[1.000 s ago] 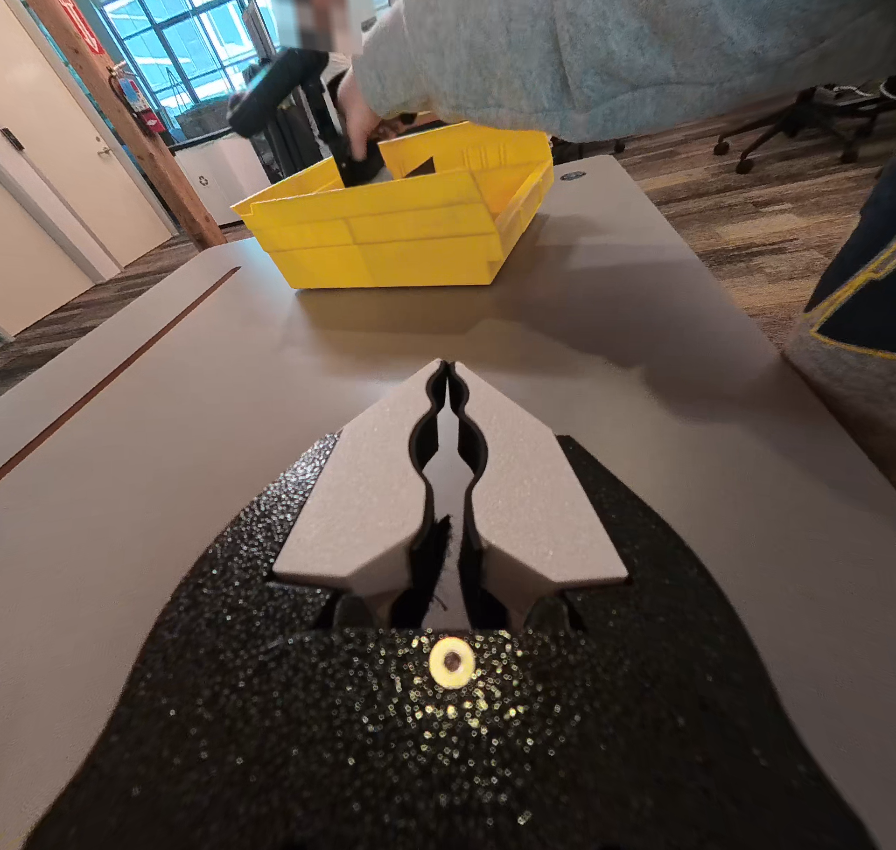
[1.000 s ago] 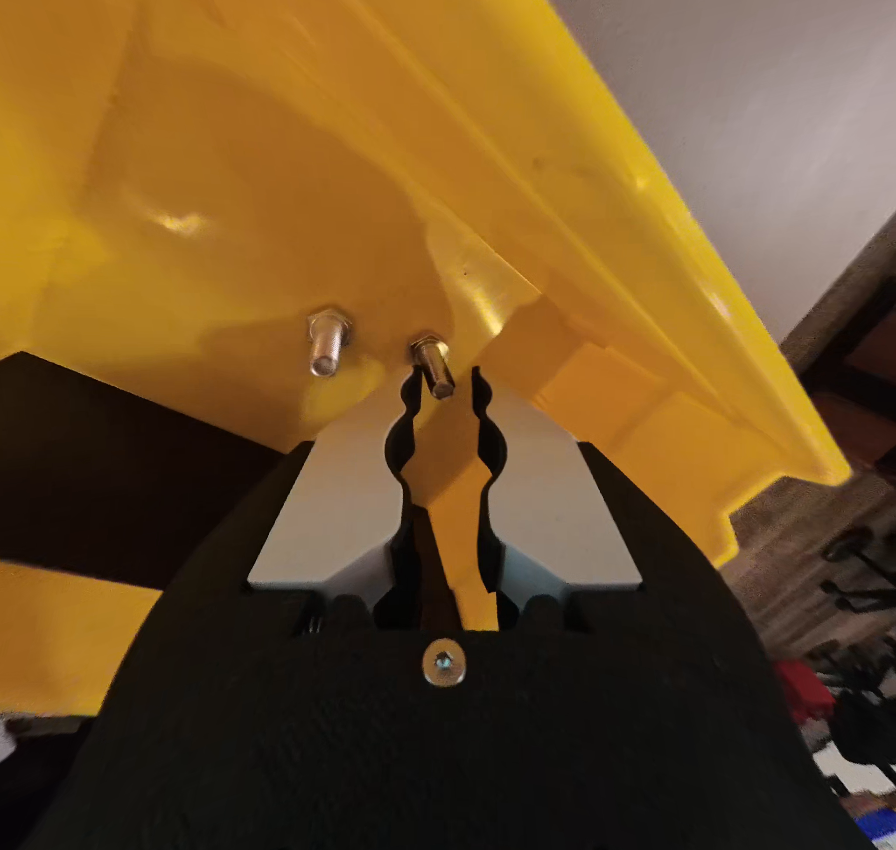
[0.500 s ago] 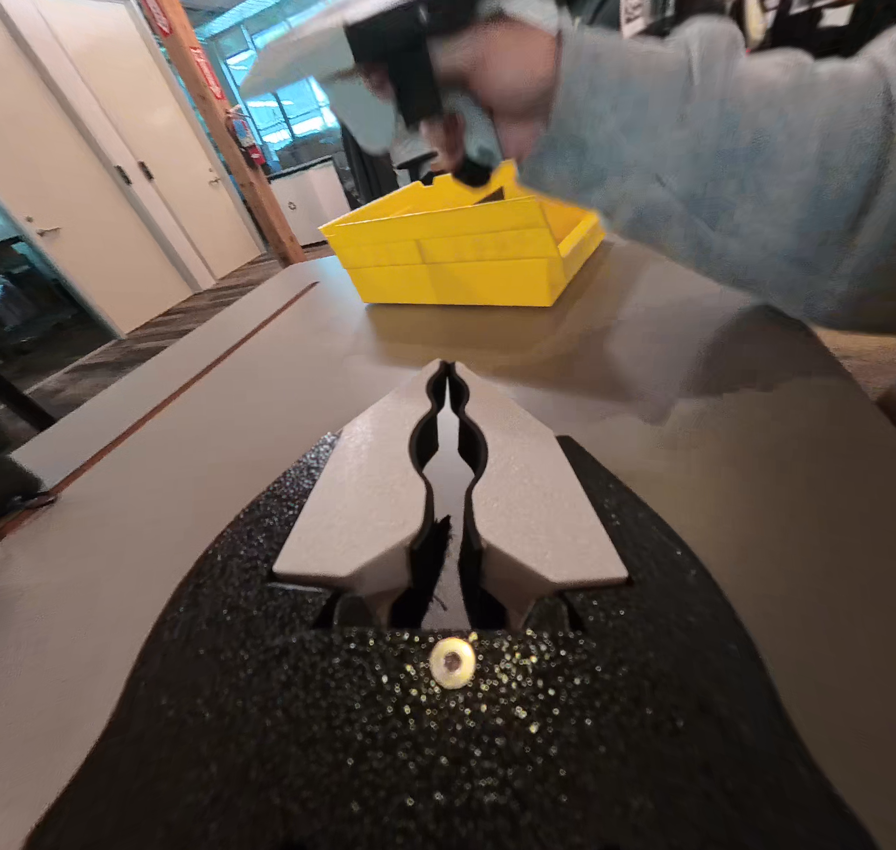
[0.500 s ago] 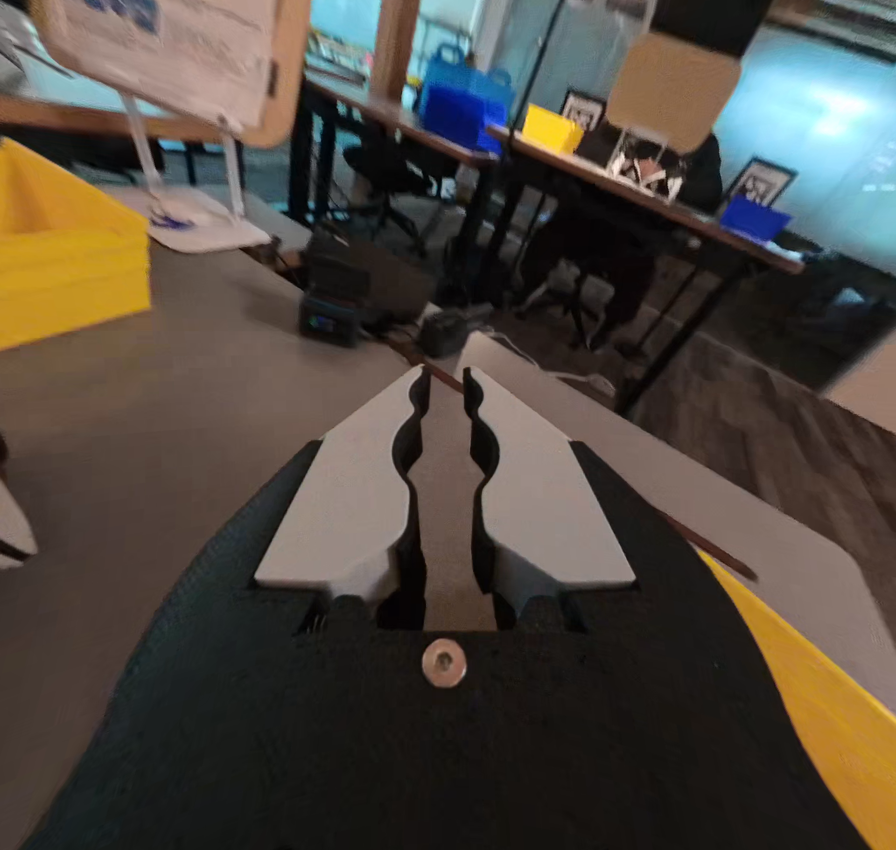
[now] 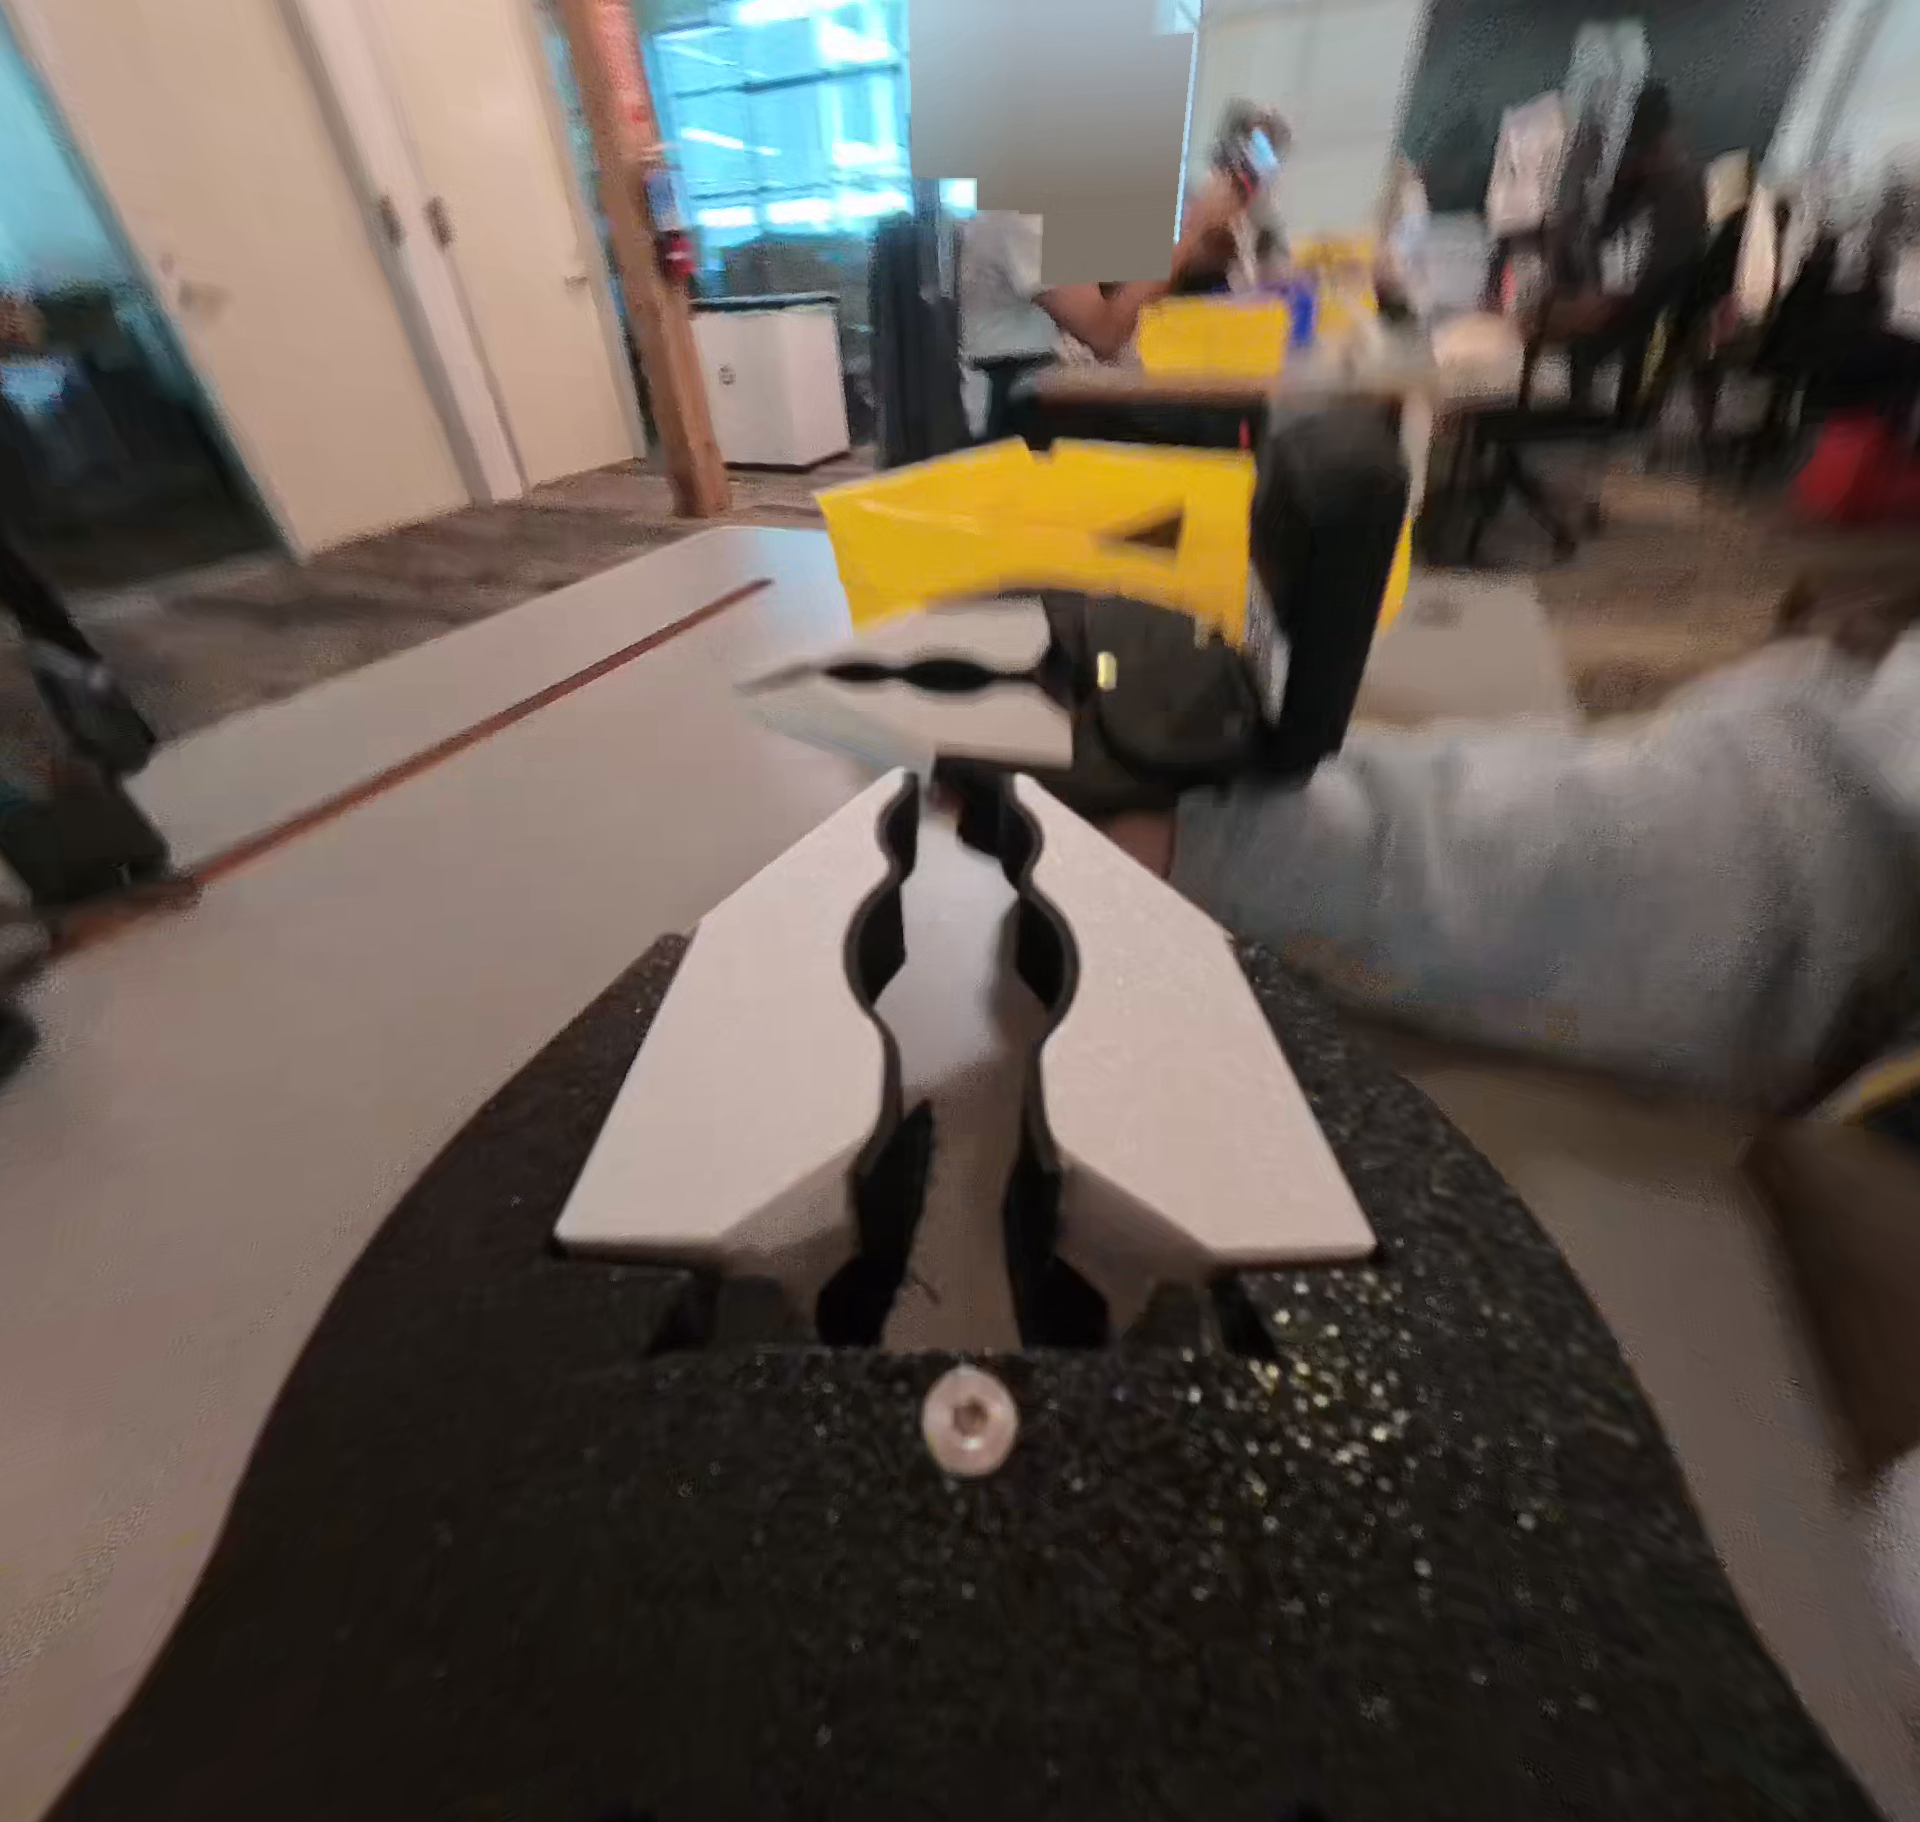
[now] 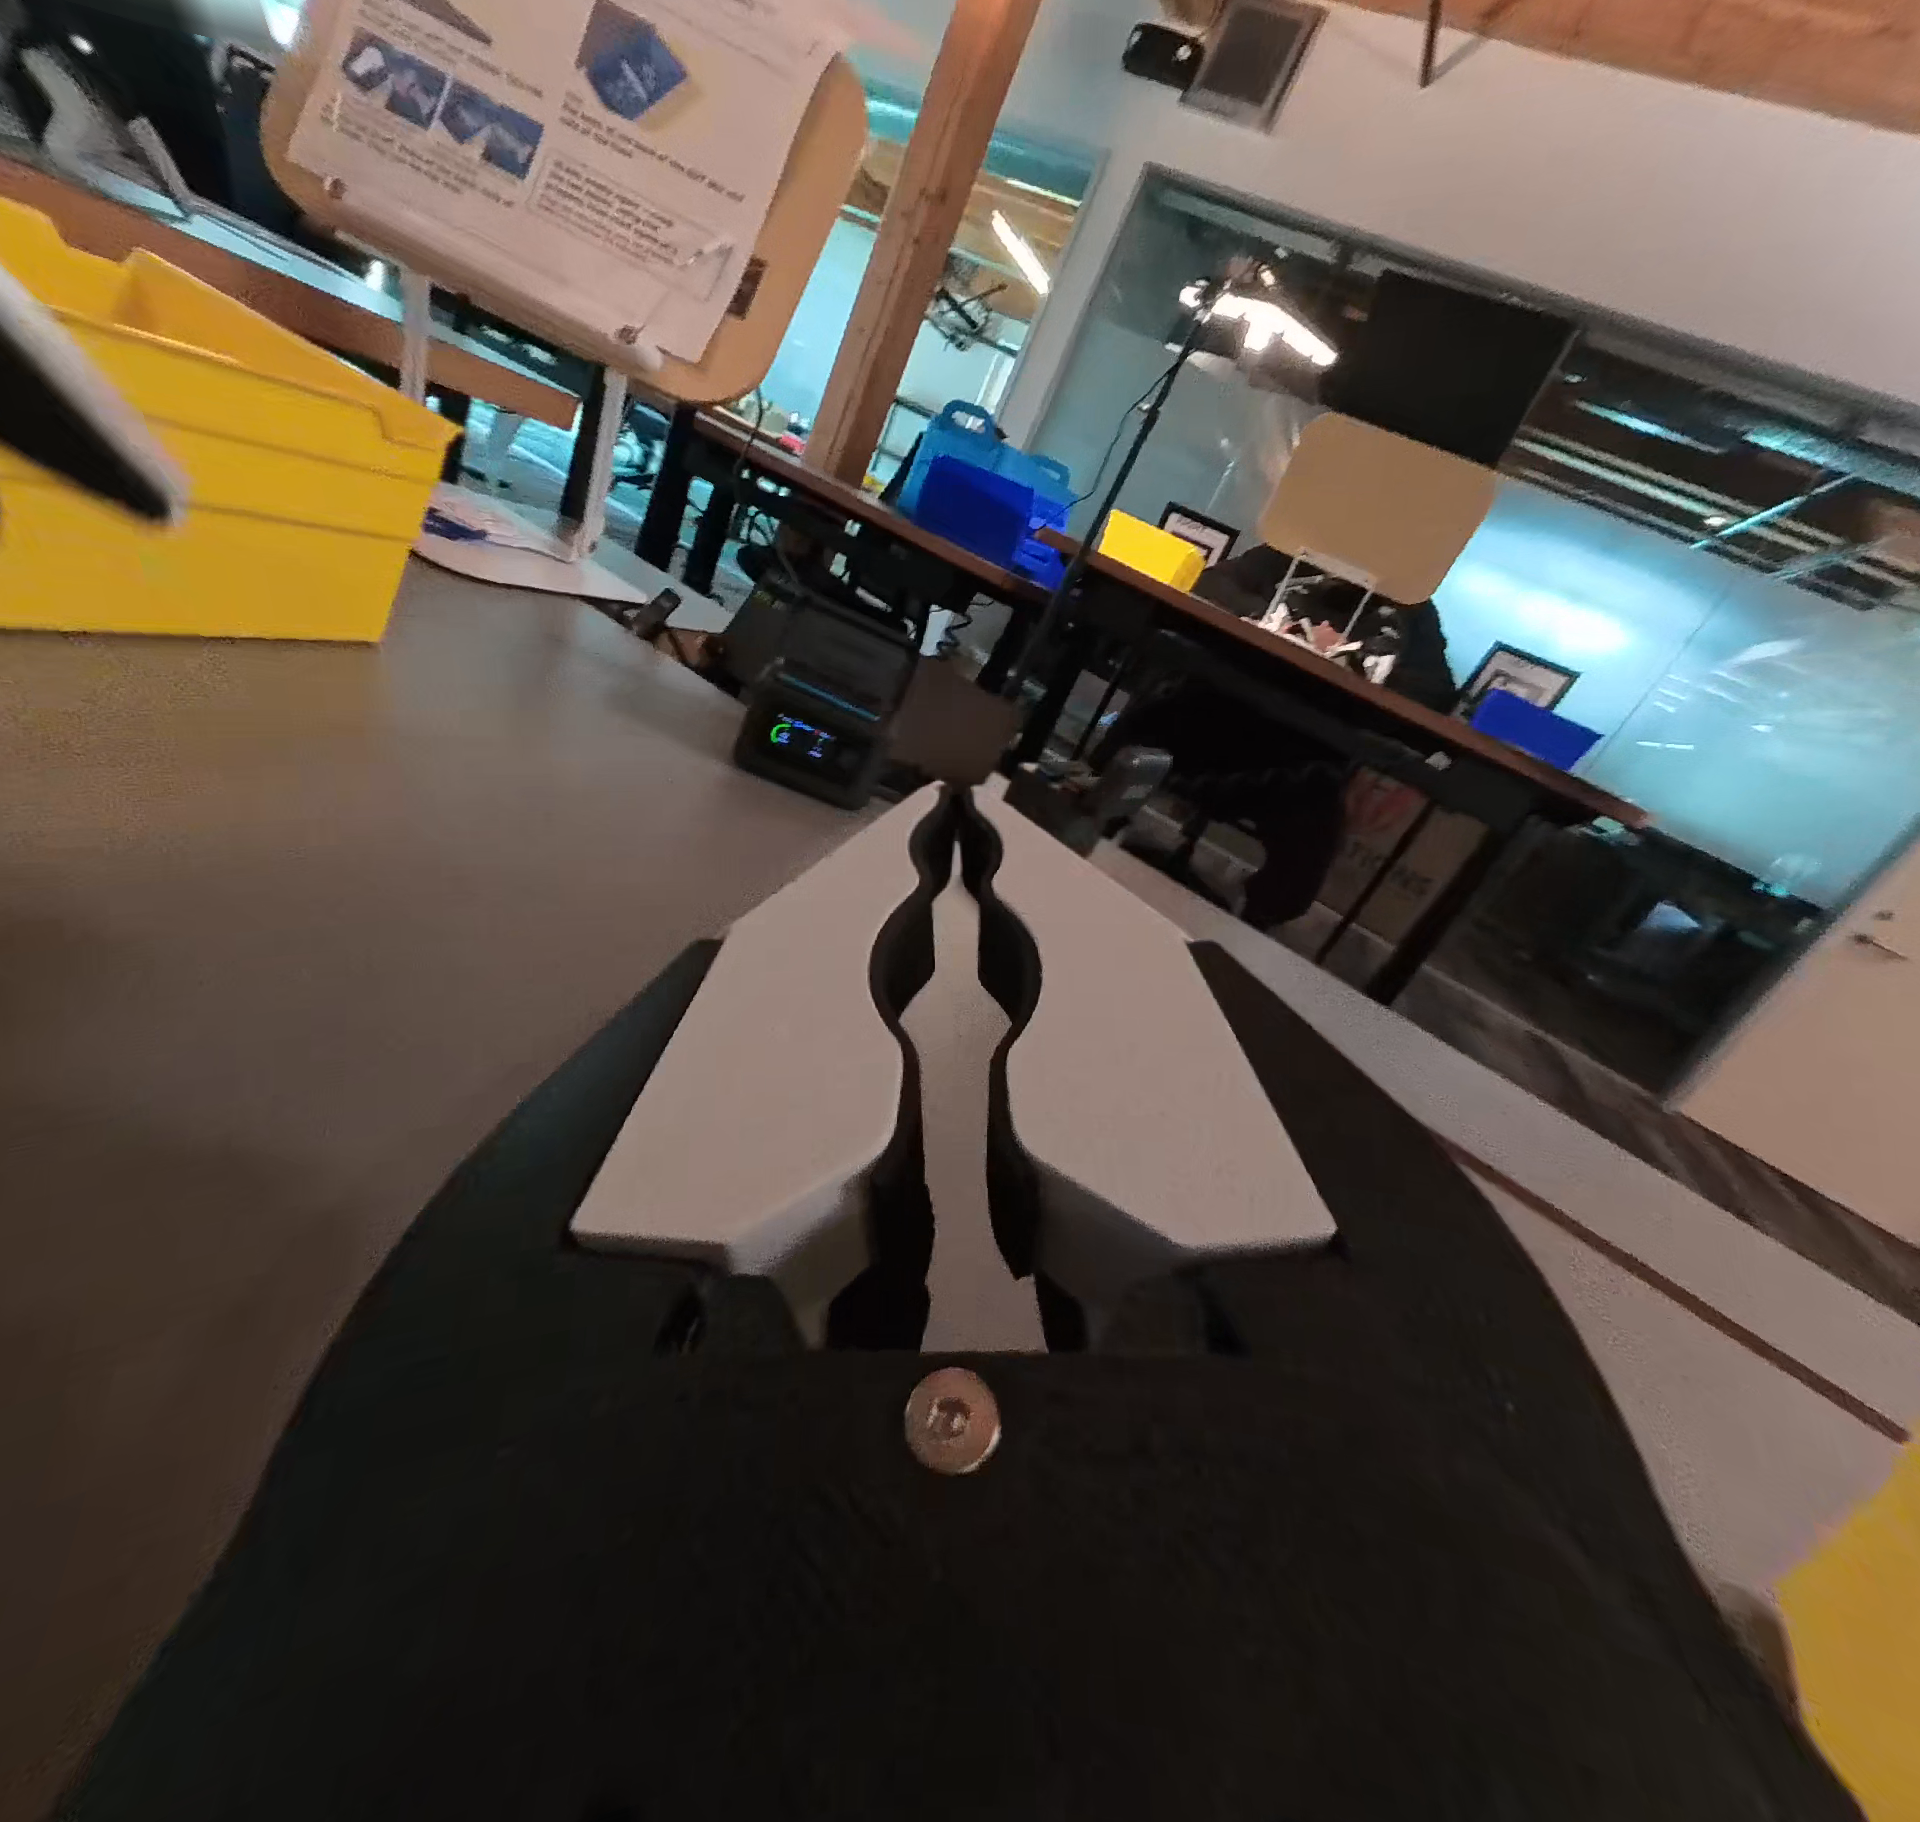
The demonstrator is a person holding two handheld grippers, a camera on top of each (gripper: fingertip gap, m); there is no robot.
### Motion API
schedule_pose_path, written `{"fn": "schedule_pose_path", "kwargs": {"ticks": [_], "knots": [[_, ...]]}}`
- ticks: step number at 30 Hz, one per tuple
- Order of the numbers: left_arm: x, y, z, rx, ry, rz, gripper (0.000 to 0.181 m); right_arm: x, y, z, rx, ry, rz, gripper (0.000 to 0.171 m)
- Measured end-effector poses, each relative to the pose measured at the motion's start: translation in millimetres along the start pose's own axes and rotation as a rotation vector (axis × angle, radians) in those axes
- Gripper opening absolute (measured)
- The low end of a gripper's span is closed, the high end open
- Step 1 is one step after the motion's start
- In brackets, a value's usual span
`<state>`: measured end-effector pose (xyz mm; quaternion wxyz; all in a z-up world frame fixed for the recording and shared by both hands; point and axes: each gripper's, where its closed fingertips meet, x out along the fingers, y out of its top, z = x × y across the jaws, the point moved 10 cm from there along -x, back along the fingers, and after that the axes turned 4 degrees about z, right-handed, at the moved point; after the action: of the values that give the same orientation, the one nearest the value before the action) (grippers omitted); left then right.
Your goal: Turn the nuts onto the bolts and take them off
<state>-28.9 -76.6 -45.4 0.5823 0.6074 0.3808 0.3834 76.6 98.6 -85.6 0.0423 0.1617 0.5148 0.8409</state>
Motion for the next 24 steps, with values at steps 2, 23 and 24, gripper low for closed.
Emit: {"fn": "schedule_pose_path", "kwargs": {"ticks": [2,23,24], "knots": [[-21,29,1,-0.207,0.061,0.082,0.016,3,-2,-2,0.015,0.034,-0.009,0.0],[-244,-15,-128,-0.86,1.189,-0.836,0.035,5,-4,-3,0.061,0.104,-0.018,0.0],[-243,-19,-130,-0.869,1.184,-0.86,0.035,5,-3,-3,0.06,0.108,-0.019,0.0]]}}
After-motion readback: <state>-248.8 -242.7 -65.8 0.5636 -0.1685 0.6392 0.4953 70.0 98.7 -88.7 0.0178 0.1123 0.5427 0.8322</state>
